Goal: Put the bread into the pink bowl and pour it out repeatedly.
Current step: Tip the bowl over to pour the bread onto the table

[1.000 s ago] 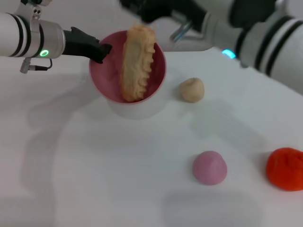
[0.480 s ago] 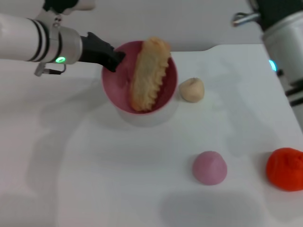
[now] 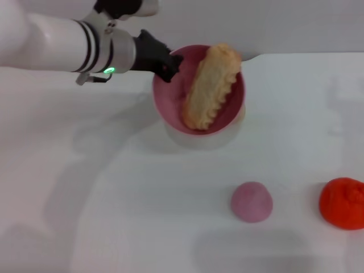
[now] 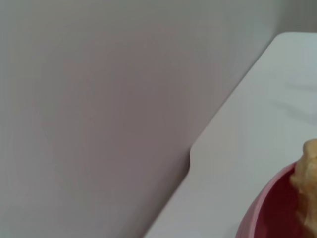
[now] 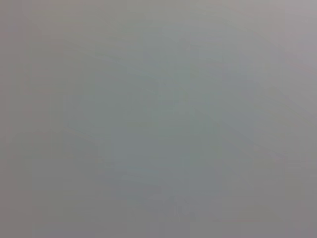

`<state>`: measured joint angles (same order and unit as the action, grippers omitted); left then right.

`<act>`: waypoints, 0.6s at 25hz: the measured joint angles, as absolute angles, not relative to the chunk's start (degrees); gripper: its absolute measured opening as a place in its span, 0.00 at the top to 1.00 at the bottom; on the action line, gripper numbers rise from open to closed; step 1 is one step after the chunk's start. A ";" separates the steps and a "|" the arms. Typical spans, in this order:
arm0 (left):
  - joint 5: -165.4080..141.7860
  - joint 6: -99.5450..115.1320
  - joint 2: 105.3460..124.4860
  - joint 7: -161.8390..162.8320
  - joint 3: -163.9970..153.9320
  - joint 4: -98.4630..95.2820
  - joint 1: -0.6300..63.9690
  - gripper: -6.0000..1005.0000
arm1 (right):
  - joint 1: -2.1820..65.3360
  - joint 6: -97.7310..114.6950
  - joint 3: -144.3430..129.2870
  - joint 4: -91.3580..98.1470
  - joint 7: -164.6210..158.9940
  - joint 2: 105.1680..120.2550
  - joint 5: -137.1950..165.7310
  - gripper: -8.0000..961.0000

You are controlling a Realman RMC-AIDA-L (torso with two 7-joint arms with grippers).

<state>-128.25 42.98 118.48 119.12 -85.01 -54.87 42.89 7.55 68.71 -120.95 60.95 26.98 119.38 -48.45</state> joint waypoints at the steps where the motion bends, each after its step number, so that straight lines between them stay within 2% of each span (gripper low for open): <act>1: -128.20 42.36 118.49 119.13 -85.82 -55.13 42.92 0.95 | 7.05 69.76 -120.43 60.39 26.95 119.38 -49.26 0.39; 15: -126.91 24.33 118.76 118.52 -102.10 -56.66 43.24 0.95 | 0.86 74.51 -114.54 57.49 23.39 119.28 -52.36 0.40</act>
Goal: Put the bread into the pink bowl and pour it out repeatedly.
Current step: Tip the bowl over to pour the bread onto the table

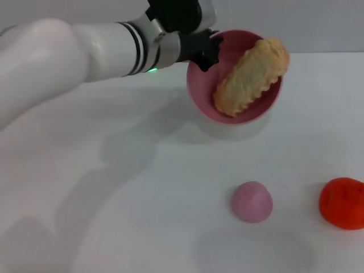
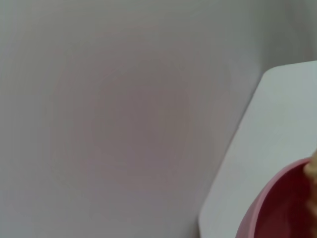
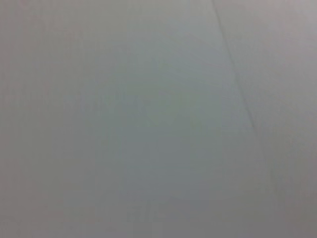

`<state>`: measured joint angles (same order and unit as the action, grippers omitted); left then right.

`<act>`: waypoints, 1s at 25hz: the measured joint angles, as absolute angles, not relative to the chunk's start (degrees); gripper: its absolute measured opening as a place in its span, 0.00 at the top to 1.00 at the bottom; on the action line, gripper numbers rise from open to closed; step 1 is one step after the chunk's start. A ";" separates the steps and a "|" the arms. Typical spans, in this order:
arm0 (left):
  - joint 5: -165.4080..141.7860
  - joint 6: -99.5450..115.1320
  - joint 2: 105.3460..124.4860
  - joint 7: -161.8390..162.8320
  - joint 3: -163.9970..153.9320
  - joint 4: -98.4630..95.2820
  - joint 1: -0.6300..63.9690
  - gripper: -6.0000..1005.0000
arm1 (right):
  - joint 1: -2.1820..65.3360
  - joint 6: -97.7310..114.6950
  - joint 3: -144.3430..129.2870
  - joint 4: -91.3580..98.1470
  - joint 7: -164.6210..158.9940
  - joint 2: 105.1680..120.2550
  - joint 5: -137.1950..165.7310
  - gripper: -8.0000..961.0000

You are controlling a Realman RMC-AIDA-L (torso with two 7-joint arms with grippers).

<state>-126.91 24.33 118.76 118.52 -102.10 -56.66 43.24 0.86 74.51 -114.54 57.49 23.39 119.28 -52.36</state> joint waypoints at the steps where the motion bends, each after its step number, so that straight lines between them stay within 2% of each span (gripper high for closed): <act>1: -127.13 21.92 118.78 118.37 -103.37 -56.34 43.16 0.95 | 0.62 74.57 -114.47 57.59 23.38 119.30 -52.50 0.40; 11: -127.37 3.93 118.81 112.99 -111.67 -54.47 40.09 0.95 | 0.20 76.65 -115.82 58.65 23.38 119.46 -52.65 0.41; 25: -127.44 -6.24 118.98 102.58 -120.00 -54.40 37.79 0.95 | 1.13 78.07 -120.46 59.43 23.32 119.44 -52.65 0.42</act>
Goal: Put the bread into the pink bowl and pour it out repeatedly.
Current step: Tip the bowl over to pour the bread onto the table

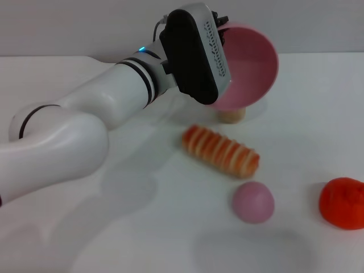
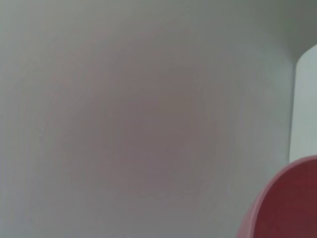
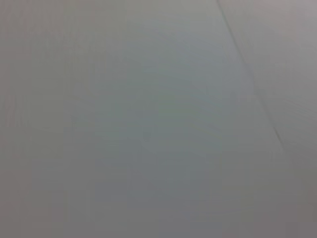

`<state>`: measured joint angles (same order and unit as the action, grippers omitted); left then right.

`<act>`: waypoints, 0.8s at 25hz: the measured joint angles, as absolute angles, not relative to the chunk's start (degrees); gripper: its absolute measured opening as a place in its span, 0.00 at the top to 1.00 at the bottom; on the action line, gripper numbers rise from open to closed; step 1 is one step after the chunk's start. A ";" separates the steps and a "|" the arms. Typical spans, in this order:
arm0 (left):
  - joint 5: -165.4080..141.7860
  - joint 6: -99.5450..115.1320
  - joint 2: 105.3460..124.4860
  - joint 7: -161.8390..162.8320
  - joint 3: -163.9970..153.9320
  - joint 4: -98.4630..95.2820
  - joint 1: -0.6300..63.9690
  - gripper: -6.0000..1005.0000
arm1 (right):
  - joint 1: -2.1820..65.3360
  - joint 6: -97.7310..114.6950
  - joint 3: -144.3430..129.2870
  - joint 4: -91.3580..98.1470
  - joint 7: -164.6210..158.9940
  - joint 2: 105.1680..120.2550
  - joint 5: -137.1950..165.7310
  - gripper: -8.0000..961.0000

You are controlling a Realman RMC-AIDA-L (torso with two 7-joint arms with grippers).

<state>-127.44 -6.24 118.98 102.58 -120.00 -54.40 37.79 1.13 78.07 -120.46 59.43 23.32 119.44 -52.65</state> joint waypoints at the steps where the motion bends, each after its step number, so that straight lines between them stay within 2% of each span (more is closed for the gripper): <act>1: -127.44 -6.43 118.98 102.55 -120.10 -54.40 37.79 0.95 | 1.21 78.10 -120.65 59.43 23.29 119.44 -52.65 0.42; 11: -124.00 -4.85 119.00 104.10 -118.41 -54.72 38.30 0.95 | 2.40 76.73 -121.36 59.23 21.67 119.24 -52.70 0.43; 15: -118.24 4.77 118.87 104.30 -110.79 -55.78 40.39 0.95 | 3.03 74.13 -121.12 59.38 21.62 119.15 -53.56 0.44; 20: -115.06 26.45 118.38 107.03 -93.15 -52.65 46.61 0.95 | 3.90 68.22 -119.77 59.51 19.55 118.72 -55.43 0.44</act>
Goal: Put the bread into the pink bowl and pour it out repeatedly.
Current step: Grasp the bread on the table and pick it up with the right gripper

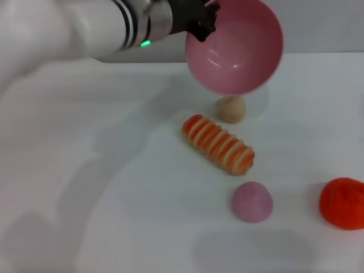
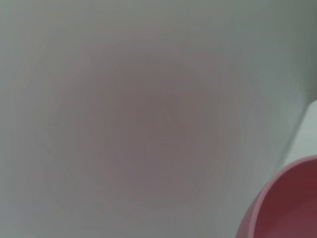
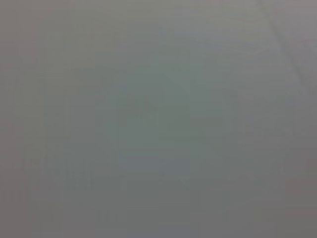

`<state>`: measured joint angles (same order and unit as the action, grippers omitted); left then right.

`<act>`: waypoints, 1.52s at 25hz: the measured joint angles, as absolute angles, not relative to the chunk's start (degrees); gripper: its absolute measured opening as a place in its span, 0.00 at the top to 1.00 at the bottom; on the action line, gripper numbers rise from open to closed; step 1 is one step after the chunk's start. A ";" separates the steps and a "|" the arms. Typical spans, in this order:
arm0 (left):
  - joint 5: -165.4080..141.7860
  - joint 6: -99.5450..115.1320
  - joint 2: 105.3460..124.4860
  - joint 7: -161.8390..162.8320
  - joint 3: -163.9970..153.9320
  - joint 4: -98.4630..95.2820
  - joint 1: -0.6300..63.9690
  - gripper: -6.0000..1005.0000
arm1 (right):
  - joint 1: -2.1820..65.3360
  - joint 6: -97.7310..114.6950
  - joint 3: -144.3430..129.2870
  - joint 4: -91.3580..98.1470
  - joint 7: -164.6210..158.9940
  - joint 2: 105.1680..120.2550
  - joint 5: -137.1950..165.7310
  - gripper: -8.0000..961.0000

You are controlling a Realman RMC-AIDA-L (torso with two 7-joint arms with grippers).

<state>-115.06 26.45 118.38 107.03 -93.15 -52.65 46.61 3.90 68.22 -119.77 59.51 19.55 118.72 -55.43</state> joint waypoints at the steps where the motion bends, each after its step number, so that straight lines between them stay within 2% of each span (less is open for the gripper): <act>1: -115.90 30.56 118.30 107.93 -89.77 -51.68 48.03 0.95 | 3.97 65.12 -118.57 59.82 18.88 118.65 -55.45 0.44; 7: -121.20 42.02 118.15 111.74 -80.70 -50.53 51.21 0.95 | 5.22 43.14 -110.30 62.26 16.57 117.87 -55.20 0.45; 9: -132.01 53.24 117.90 118.54 -71.53 -51.86 53.93 0.95 | 5.90 36.99 -108.11 63.01 16.48 117.43 -55.18 0.45; 15: -137.90 65.76 116.87 120.31 -61.83 -53.78 54.50 0.95 | 8.80 14.87 -100.17 65.84 16.97 116.05 -54.05 0.45; 21: -140.92 76.91 115.47 119.73 -58.80 -55.31 53.09 0.95 | 15.65 -15.26 -91.39 69.86 17.80 114.84 -46.30 0.46; 24: -141.51 79.32 115.13 119.77 -58.72 -55.43 51.81 0.95 | 18.03 -27.73 -88.09 73.88 20.94 115.08 -45.29 0.46; 26: -141.57 80.17 115.00 119.79 -58.69 -55.33 51.00 0.95 | 20.72 -41.29 -84.57 78.10 23.41 115.84 -44.73 0.46; 38: -141.85 84.63 114.25 120.07 -59.33 -55.01 49.28 0.95 | 33.91 -79.00 -78.19 80.66 23.40 116.39 -39.04 0.47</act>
<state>-141.85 84.63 114.25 120.07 -59.33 -55.01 49.28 33.91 -79.00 -78.19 80.66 23.40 116.39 -39.04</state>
